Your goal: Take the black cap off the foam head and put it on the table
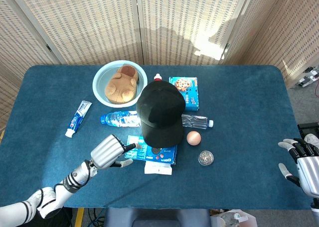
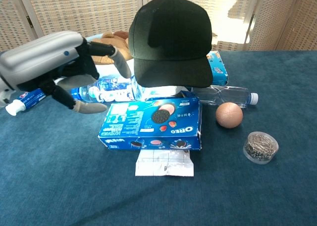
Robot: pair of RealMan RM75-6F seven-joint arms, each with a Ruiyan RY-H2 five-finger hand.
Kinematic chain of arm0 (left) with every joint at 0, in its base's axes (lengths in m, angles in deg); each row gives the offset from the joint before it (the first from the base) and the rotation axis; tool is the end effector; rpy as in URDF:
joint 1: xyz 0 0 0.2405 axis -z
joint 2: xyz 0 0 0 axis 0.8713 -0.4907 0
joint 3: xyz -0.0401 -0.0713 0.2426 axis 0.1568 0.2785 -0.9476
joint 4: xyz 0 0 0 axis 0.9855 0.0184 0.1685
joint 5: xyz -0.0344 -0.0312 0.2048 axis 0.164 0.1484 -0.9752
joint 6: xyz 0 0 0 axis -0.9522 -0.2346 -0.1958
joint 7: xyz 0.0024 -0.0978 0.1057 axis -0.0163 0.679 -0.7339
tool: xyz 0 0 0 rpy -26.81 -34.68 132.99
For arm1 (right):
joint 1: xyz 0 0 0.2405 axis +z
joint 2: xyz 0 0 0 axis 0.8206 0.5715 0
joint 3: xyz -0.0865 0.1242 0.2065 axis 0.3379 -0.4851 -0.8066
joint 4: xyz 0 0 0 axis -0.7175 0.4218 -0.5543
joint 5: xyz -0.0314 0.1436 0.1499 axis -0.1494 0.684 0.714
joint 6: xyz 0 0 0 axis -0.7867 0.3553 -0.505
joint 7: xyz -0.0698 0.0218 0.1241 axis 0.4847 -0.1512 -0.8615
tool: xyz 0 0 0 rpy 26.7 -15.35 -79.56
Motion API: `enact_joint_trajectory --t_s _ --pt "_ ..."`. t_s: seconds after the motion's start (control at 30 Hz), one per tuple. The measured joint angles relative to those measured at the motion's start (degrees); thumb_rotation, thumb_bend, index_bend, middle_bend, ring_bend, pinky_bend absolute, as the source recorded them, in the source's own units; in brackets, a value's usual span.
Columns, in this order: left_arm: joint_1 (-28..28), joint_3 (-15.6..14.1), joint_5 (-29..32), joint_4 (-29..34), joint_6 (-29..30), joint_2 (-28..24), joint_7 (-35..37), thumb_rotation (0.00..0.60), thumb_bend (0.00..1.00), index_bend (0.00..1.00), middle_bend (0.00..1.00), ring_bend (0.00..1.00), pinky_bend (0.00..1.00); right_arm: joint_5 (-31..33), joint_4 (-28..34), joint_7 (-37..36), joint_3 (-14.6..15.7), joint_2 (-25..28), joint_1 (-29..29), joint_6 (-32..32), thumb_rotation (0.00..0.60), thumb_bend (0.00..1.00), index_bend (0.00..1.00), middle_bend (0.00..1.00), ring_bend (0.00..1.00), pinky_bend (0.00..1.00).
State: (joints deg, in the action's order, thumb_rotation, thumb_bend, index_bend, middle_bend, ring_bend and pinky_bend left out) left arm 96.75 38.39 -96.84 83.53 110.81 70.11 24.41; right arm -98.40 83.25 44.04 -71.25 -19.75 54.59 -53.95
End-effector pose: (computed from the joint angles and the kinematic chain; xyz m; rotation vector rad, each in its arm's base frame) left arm -0.1292 0.2912 0.0127 -2.0516 -0.5536 -1.5442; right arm -0.2904 -0.1466 0.1970 1.4126 -0.7538 0.8565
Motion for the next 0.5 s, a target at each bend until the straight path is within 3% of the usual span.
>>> enact_joint_trajectory --t_s 0.5 --pt "6.5 2.0 5.2 -9.4 -0.9 10.4 0.5 0.6 0.16 0.39 1.0 1.0 1.0 1.5 -1.5 -1.6 -0.1 -0.2 -0.5 0.2 0.6 0.28 0.33 0.29 0.19 0.3"
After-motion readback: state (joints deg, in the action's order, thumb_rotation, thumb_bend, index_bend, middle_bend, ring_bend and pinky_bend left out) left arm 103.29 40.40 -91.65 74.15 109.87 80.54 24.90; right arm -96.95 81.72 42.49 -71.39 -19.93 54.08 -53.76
